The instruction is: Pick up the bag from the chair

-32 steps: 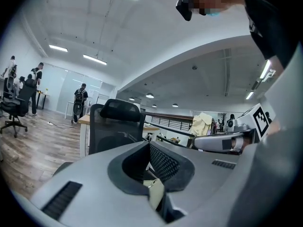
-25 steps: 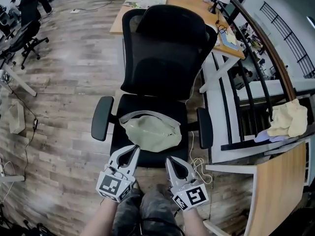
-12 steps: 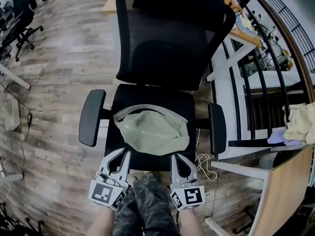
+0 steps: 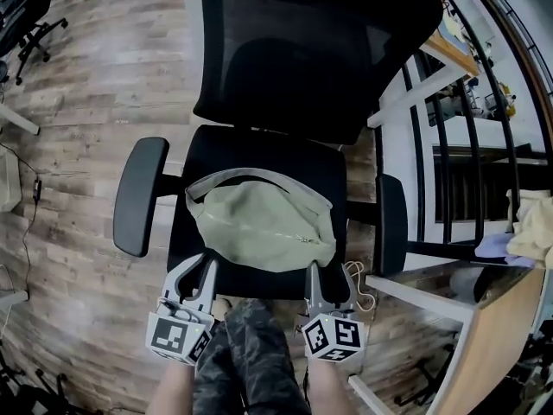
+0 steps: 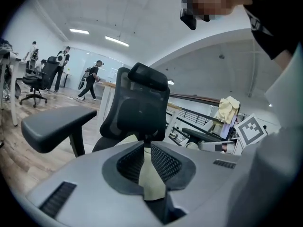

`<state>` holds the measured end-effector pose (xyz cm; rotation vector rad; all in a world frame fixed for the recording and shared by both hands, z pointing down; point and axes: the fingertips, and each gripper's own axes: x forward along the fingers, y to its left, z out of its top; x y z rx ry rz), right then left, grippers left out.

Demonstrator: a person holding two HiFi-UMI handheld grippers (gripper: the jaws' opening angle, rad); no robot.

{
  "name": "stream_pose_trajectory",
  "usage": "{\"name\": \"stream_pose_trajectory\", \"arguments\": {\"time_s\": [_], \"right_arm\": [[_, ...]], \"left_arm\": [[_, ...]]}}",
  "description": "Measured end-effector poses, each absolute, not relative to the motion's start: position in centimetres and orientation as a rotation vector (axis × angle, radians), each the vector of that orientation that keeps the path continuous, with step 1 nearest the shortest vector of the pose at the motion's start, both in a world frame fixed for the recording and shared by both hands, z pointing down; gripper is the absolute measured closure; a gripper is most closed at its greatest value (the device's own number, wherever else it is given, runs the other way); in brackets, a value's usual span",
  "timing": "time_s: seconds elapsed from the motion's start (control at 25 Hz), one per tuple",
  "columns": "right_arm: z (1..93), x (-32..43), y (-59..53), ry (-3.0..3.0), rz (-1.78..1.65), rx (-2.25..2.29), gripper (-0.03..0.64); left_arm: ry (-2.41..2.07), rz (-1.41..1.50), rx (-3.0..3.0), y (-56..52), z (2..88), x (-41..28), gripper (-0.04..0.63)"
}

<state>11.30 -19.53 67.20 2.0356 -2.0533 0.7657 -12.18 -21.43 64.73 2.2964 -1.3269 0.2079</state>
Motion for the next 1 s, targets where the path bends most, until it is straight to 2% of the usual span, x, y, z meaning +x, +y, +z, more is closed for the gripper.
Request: {"name": "stream_pose_trajectory", "arguments": {"time_s": [0.08,0.2,0.36,0.56,0.6,0.72,0.88,1.0], "right_arm": [[68.8,12.0,-19.9,-2.032,0.919,2.085,0.355],[70.4,12.0,-20.8,-2.078,1.176,2.133,0.31],[71.1,11.4,-22.1,-2.123,1.352,2.151,0.308],[70.7,10.6,-23.5,-2.155,1.379,2.149,0.313],[70.6,10.6,-23.5,-2.157,1.368,2.146,0.333],[70.4,10.7,-23.2,-2.163,1.339,2.146,0.471],[70.3,10.7,-23.0,-2.182,1.298,2.131,0.511],[70.3,10.9,-23.0,-2.187,1.293,2.12,0.511]], "left_arm": [[-1.347,0.211,2.269,-21.7,65.6,-12.5,0.568],[-1.365,0.224,2.253,-22.0,66.3,-12.7,0.548],[-1.371,0.236,2.218,-22.1,67.5,-13.1,0.512],[-1.355,0.194,2.156,-22.7,68.7,-13.2,0.438],[-1.351,0.175,2.132,-22.7,69.0,-13.3,0.423],[-1.336,0.104,2.057,-23.2,69.8,-13.6,0.378],[-1.284,0.037,1.977,-24.4,71.1,-13.6,0.3],[-1.219,-0.048,1.893,-25.6,71.8,-13.4,0.285]]}}
